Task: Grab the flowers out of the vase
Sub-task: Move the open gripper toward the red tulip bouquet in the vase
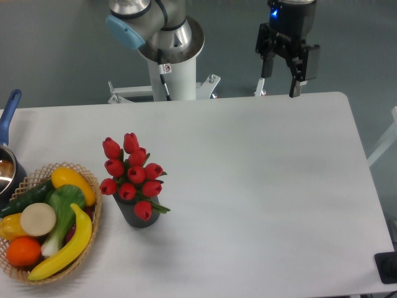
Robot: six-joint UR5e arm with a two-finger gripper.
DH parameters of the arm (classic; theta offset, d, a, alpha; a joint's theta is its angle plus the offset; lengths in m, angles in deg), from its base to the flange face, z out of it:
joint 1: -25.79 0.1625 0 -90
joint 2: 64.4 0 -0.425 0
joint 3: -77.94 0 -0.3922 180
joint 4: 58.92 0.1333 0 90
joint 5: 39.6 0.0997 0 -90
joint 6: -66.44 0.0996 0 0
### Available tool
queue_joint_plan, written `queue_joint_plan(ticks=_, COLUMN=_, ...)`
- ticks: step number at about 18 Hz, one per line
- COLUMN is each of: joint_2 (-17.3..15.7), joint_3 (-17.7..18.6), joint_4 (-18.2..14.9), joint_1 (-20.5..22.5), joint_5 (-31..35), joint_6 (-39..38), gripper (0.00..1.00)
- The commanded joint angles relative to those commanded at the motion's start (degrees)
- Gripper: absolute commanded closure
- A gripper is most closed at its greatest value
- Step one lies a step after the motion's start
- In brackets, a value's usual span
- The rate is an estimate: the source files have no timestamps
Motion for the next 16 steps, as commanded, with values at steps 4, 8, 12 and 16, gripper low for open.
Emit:
queue_joint_plan(ticks=4, joint_2=0.00, joint_3=0.09, joint_4=0.17, joint_1=-0.09, joint_5=0.17, joint_6=0.00, gripper=0.00)
queue_joint_plan(ticks=8, joint_2=0.09, joint_3=0.17, joint_4=0.18, joint_1=-0.70, joint_5=0.09, joint_6=-3.24, gripper=0.00)
queue_joint_plan(ticks=12, joint_2=0.00, joint_3=0.79, joint_4=1.75, joint_1=-2.11, joint_5=-2.11, joint_6=-10.00, gripper=0.00)
queue_joint_plan(ticks=16, joint_2=-0.52, joint_3=4.21, joint_4=4.83, joint_1=-3.43, joint_5=-5.35, joint_6=-14.93, gripper=0.00)
